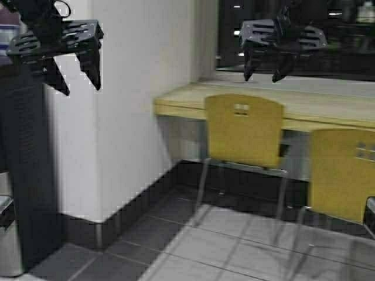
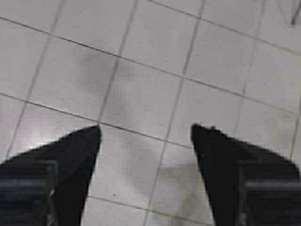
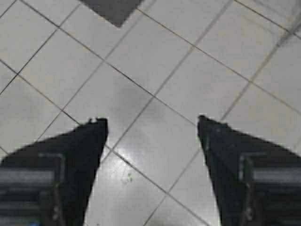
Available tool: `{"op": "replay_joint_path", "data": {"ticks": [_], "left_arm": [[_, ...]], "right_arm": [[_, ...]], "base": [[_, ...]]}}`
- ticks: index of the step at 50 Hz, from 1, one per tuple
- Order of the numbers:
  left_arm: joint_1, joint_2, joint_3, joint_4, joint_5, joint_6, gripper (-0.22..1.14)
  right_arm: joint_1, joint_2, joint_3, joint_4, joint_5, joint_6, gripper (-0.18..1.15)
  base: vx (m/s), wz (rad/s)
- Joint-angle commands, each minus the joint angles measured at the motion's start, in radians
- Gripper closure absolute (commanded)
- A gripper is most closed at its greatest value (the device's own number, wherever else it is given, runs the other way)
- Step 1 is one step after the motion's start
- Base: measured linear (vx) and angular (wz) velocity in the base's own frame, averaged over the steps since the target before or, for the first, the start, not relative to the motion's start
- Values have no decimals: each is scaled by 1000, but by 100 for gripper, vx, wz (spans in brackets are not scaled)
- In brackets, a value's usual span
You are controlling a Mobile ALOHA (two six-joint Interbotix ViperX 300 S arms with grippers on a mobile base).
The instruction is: Push the chairs under the table
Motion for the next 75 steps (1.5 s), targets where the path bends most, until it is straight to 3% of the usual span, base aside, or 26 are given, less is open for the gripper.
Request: {"op": "replay_joint_path", "data": {"ticks": [1,39,75], "left_arm": [[2,-6,-6,2,-5,-6,-1],[0,31,-3,2,-2,-12,-1],[15,64,-12,-11,14,-17,-1]], "right_arm": [[-2,-12,-15,14,-2,0,4],[0,32,-21,35,6,2,4],[0,49,-55,95,52,0,4]], "base": [[-13,-40],[-7,-36],[11,-15]]}}
